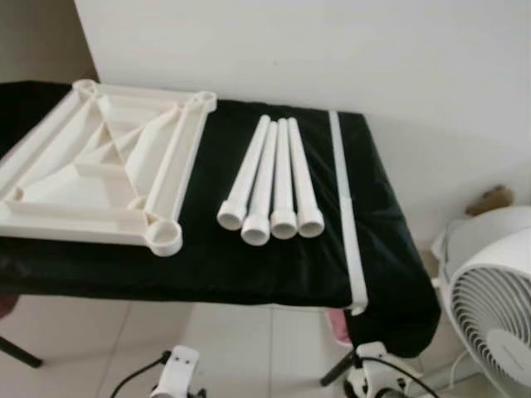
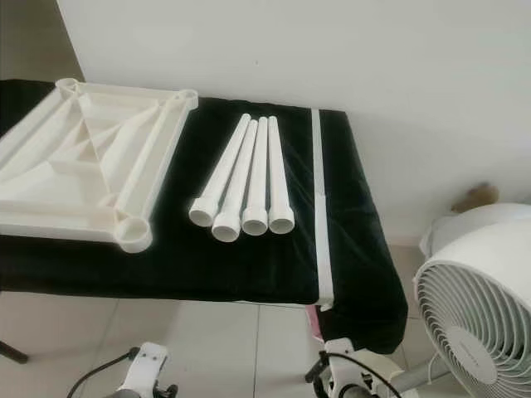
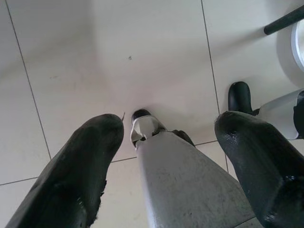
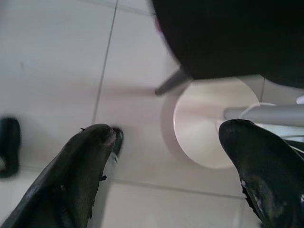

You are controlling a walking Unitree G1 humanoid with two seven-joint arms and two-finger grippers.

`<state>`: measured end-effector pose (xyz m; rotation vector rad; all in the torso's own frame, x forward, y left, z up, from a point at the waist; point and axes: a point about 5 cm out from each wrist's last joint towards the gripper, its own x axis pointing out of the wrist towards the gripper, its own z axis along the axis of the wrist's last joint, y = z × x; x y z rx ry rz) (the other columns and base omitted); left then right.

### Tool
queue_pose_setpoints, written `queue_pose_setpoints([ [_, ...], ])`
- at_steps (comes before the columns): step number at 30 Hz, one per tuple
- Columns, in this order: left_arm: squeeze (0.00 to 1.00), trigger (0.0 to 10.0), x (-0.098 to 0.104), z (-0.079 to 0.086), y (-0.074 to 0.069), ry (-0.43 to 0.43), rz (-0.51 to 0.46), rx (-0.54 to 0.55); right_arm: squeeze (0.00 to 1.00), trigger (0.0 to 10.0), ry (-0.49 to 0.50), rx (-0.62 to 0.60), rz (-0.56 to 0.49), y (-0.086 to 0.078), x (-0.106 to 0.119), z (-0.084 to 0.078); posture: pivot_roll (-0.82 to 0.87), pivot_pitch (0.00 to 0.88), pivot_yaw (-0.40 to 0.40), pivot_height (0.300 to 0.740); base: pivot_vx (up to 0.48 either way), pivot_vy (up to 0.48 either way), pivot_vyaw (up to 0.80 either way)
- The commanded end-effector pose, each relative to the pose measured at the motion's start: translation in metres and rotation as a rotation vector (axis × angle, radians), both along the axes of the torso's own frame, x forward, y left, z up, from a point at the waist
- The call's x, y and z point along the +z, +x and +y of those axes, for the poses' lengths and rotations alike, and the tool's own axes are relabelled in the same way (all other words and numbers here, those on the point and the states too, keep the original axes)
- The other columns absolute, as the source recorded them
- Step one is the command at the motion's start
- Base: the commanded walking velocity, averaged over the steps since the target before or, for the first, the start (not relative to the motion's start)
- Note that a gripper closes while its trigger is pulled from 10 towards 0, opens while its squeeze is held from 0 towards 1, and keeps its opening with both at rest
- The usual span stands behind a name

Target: Building children table

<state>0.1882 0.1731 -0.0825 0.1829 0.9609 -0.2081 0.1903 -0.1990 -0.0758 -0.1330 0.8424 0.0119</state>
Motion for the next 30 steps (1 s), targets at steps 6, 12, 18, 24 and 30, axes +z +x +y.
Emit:
queue_pose_setpoints([
  [6, 0.0, 10.0, 0.003, -0.008, 0.008, -0.005, -0.009, 0.012, 0.0, 10.0, 0.061, -0.051, -0.048, 0.0, 0.002, 0.0, 0.01, 0.038, -0.009, 0.74, 0.0, 0.0, 0.0],
  [12, 0.0, 10.0, 0.004, -0.02, 0.012, -0.012, -0.01, -0.033, 0.0, 10.0, 0.113, -0.079, -0.093, -0.002, 0.004, -0.009, -0.01, 0.083, -0.009, 0.74, 0.0, 0.0, 0.0],
  [18, 0.0, 10.0, 0.007, -0.02, 0.016, -0.036, -0.024, -0.033, 0.0, 10.0, 0.105, -0.038, -0.101, 0.0, 0.006, -0.008, -0.02, 0.08, -0.028, 0.74, 0.0, 0.0, 0.0],
  [24, 0.0, 10.0, 0.004, -0.02, 0.012, -0.054, -0.022, -0.005, 0.0, 10.0, 0.102, -0.022, -0.09, 0.001, 0.005, -0.006, 0.01, 0.061, -0.055, 0.74, 0.0, 0.0, 0.0],
  [30, 0.0, 10.0, 0.002, -0.029, 0.007, -0.018, -0.043, -0.072, 0.0, 10.0, 0.102, 0.028, -0.101, 0.007, 0.007, 0.004, 0.02, 0.033, -0.053, 0.74, 0.0, 0.0, 0.0],
])
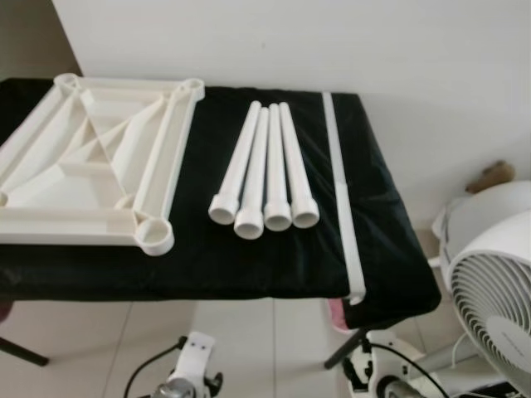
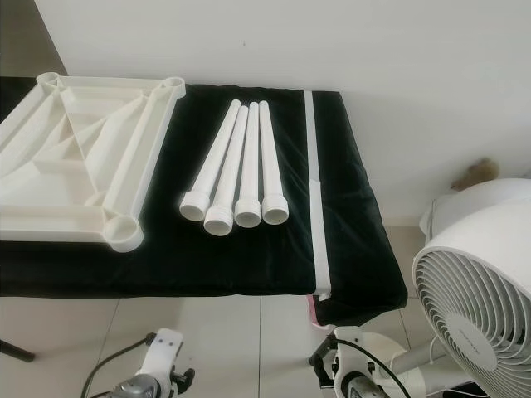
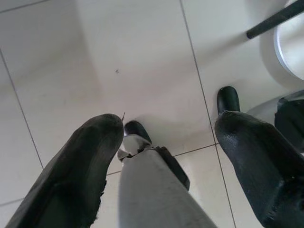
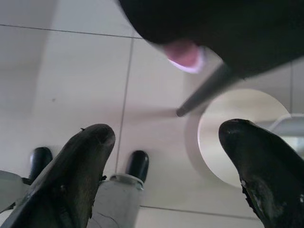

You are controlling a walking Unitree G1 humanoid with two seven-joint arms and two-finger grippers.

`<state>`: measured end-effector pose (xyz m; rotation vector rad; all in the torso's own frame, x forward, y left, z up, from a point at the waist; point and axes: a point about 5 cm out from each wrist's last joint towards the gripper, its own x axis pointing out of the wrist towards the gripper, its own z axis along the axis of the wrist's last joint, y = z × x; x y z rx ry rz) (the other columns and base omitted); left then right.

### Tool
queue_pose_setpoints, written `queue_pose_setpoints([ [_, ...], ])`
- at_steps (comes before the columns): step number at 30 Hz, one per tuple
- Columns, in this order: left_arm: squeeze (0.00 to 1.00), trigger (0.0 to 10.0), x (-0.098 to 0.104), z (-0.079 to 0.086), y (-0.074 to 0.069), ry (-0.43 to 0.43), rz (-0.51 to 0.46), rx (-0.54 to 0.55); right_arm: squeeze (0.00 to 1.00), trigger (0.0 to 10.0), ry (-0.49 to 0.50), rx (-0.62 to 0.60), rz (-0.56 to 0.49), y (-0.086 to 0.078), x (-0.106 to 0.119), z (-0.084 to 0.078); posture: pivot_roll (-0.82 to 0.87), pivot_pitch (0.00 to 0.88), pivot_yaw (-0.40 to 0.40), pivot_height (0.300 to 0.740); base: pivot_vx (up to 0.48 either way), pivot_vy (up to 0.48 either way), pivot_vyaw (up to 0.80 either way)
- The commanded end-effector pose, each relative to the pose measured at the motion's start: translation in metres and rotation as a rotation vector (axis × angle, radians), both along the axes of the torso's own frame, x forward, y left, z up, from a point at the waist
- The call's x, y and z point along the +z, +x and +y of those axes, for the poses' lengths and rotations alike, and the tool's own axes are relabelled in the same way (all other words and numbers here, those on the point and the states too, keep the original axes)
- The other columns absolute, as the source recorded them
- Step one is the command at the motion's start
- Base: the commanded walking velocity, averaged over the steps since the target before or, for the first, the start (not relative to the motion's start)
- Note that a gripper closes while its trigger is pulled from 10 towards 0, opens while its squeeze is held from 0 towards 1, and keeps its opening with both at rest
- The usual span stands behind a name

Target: Building children table

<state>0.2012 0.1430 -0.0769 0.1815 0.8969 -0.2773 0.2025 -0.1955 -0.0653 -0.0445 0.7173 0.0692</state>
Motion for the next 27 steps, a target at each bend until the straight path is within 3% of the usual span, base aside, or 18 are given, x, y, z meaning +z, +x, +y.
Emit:
queue_pose_setpoints([
  [1, 0.0, 10.0, -0.004, 0.001, -0.006, 0.043, 0.014, -0.02, 0.0, 10.0, -0.006, -0.003, 0.013, -0.003, -0.002, 0.0, 0.01, 0.025, -0.053, 0.74, 0.0, 0.0, 0.0],
  [2, 0.0, 10.0, -0.004, 0.002, -0.006, 0.08, 0.012, -0.042, 0.0, 10.0, 0.001, -0.006, 0.009, -0.002, -0.002, 0.0, 0.01, 0.013, -0.052, 0.74, 0.0, 0.0, 0.0],
  [7, 0.0, 10.0, -0.004, -0.008, -0.007, 0.05, -0.003, -0.083, 0.0, 10.0, -0.001, 0.008, 0.024, -0.006, -0.004, 0.001, 0.03, 0.0, -0.047, 0.74, 0.0, 0.0, 0.0],
  [15, 0.0, 10.0, -0.006, 0.014, -0.011, 0.081, 0.027, 0.112, 0.0, 10.0, -0.022, 0.006, 0.078, -0.018, -0.011, 0.002, 0.04, 0.0, -0.045, 0.74, 0.0, 0.0, 0.0],
  [20, 0.0, 10.0, -0.006, 0.015, -0.011, 0.084, 0.026, 0.08, 0.0, 10.0, -0.008, -0.021, 0.092, -0.023, -0.014, 0.002, 0.02, 0.0, -0.026, 0.74, 0.0, 0.0, 0.0],
  [21, 0.0, 10.0, -0.006, 0.017, -0.012, 0.076, 0.033, 0.055, 0.0, 10.0, -0.013, -0.058, 0.107, -0.032, -0.017, -0.003, 0.0, 0.0, -0.012, 0.74, 0.0, 0.0, 0.0],
  [27, 0.0, 10.0, -0.007, 0.022, -0.014, 0.07, 0.044, 0.045, 0.0, 10.0, -0.014, -0.098, 0.137, -0.046, -0.022, -0.008, -0.02, 0.0, -0.006, 0.74, 0.0, 0.0, 0.0],
])
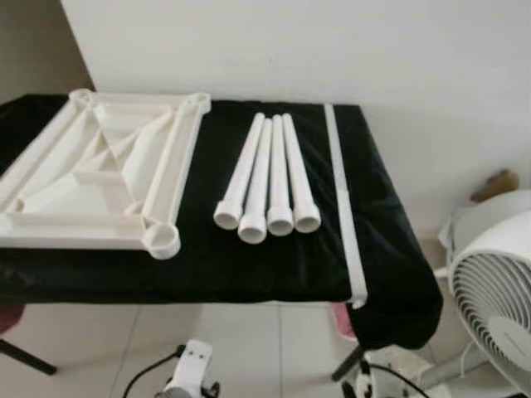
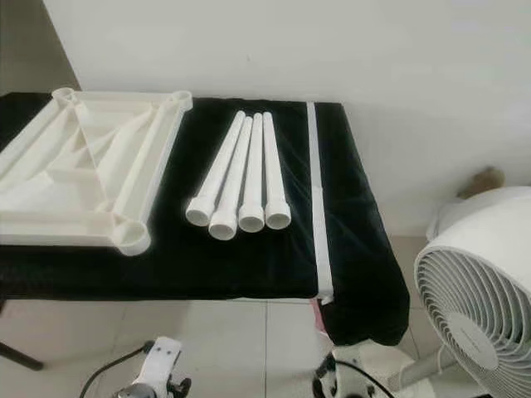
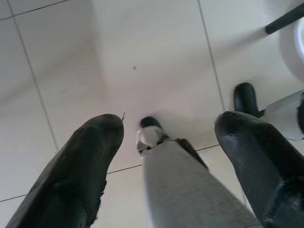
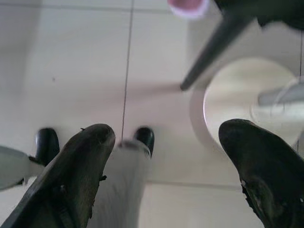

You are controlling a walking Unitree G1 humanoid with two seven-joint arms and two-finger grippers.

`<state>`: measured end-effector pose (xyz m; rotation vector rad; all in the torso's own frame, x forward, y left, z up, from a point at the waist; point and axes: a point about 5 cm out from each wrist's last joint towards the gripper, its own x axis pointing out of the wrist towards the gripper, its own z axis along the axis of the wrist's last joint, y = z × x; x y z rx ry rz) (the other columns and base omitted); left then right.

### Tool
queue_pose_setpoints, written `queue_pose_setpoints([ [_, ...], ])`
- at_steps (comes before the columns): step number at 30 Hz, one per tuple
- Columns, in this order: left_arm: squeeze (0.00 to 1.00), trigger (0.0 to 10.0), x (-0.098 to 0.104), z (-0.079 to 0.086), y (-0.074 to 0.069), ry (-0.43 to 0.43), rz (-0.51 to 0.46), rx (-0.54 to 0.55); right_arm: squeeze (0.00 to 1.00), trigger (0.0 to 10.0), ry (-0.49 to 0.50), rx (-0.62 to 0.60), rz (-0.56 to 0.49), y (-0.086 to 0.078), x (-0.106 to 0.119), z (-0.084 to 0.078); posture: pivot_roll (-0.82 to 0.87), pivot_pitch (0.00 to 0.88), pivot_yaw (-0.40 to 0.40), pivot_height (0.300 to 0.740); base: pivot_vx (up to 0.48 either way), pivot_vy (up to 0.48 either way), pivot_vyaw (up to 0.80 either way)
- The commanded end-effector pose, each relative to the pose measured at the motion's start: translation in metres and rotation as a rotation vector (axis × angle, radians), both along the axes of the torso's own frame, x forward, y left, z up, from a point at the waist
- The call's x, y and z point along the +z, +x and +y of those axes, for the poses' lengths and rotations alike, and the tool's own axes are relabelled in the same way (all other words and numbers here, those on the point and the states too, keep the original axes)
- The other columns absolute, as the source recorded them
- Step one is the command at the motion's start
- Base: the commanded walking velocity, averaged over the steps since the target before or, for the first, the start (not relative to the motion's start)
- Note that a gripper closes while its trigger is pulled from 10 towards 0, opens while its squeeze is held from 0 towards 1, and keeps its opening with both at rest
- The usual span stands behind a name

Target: Building children table

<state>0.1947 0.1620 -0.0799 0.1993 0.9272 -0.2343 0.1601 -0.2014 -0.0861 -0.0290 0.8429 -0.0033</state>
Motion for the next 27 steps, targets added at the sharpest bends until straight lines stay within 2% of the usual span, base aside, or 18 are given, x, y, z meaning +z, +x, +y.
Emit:
queue_pose_setpoints([
  [1, 0.0, 10.0, -0.004, 0.003, -0.007, 0.032, 0.022, 0.014, 0.0, 10.0, 0.0, -0.025, 0.013, -0.004, -0.001, -0.002, -0.02, 0.0, -0.006, 0.74, 0.0, 0.0, 0.0],
  [3, 0.0, 10.0, -0.005, 0.005, -0.01, 0.023, 0.037, 0.024, 0.0, 10.0, 0.0, -0.059, 0.035, -0.01, -0.004, -0.004, -0.03, 0.0, -0.004, 0.74, 0.0, 0.0, 0.0],
  [11, 0.0, 10.0, -0.008, 0.01, -0.017, 0.016, 0.065, 0.05, 0.0, 10.0, 0.002, -0.054, 0.053, -0.015, -0.006, -0.003, -0.02, 0.0, -0.005, 0.74, 0.0, 0.0, 0.0],
  [18, 0.0, 10.0, -0.01, 0.011, -0.021, -0.008, 0.078, 0.09, 0.0, 10.0, 0.002, -0.034, 0.055, -0.012, -0.006, -0.002, -0.01, 0.0, -0.024, 0.74, 0.0, 0.0, 0.0],
  [27, 0.0, 10.0, -0.015, 0.016, -0.033, 0.01, 0.116, 0.134, 0.0, 10.0, -0.005, -0.015, 0.073, -0.013, -0.007, 0.0, 0.01, 0.0, -0.032, 0.74, 0.0, 0.08, 0.0],
])
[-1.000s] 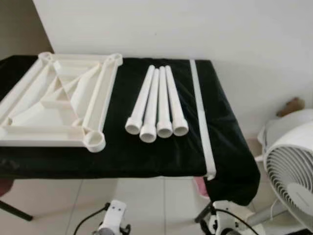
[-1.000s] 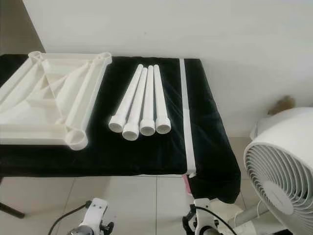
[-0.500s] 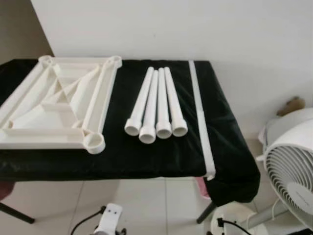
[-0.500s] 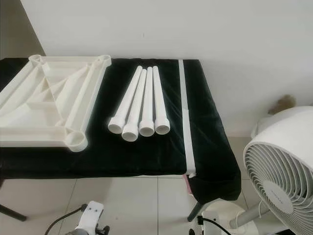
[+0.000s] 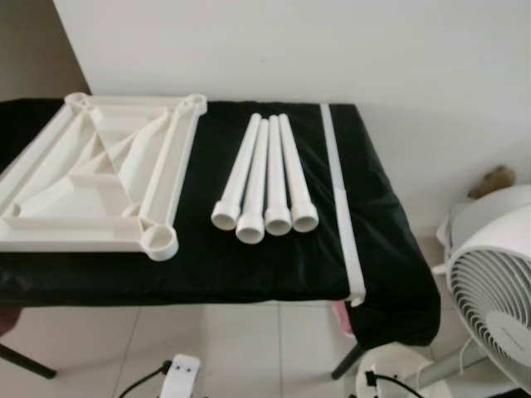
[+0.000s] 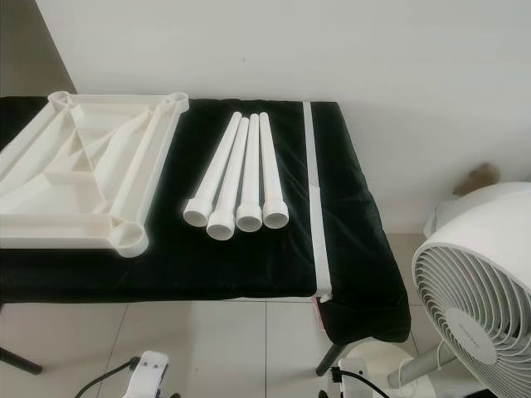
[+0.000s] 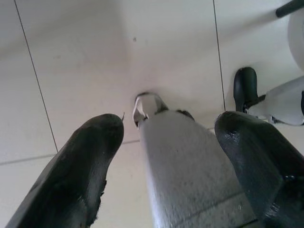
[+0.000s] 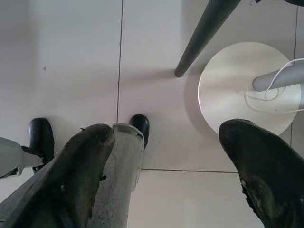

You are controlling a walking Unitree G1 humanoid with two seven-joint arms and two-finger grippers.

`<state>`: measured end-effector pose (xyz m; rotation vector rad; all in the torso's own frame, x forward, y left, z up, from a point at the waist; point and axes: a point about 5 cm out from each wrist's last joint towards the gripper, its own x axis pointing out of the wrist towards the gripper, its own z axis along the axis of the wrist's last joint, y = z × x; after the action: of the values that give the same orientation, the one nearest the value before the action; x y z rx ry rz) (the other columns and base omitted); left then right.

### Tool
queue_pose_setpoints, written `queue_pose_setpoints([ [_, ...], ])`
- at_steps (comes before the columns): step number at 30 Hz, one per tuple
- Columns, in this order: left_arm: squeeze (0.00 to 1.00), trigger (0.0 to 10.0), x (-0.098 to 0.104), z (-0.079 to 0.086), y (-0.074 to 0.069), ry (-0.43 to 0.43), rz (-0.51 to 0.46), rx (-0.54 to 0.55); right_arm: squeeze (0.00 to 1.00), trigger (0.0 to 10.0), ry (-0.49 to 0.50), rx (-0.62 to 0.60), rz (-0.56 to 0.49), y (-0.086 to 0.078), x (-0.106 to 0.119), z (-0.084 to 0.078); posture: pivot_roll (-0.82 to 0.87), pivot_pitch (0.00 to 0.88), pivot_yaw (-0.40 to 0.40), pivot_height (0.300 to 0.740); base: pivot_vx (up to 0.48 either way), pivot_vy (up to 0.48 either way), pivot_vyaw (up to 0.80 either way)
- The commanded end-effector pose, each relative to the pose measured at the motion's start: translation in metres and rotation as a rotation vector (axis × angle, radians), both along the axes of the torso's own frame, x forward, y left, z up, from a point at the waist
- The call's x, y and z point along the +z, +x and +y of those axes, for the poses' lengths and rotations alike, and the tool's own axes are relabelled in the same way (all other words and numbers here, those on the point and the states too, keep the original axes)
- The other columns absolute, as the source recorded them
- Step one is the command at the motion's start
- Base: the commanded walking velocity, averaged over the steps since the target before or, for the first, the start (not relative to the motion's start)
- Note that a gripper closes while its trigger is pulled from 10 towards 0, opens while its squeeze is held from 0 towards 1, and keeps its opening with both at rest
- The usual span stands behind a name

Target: Building children table

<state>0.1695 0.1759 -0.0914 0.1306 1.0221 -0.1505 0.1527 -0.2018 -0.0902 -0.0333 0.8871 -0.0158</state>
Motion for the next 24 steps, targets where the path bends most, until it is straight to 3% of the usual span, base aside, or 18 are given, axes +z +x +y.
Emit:
queue_pose_setpoints([
  [1, 0.0, 10.0, -0.0037, 0.0022, -0.0082, 0.022, 0.029, 0.03, 0.0, 10.0, 0.004, -0.005, 0.032, -0.0061, -0.0032, 0.001, 0.01, 0.0, -0.032, 0.74, 0.0, 0.24, 0.0],
  [11, 0.0, 10.0, -0.0043, 0.0061, -0.0106, 0.022, 0.033, 0.062, 0.0, 10.0, 0.008, 0.002, 0.042, -0.0074, -0.0043, 0.0034, 0.03, 0.0, -0.043, 0.74, 0.0, 0.208, 0.0],
  [24, 0.0, 10.0, -0.0037, 0.0082, -0.0095, 0.025, 0.034, 0.059, 0.0, 10.0, 0.013, -0.005, 0.052, -0.0091, -0.0054, 0.0048, 0.02, 0.0, -0.034, 0.74, 0.0, 0.363, 0.0],
])
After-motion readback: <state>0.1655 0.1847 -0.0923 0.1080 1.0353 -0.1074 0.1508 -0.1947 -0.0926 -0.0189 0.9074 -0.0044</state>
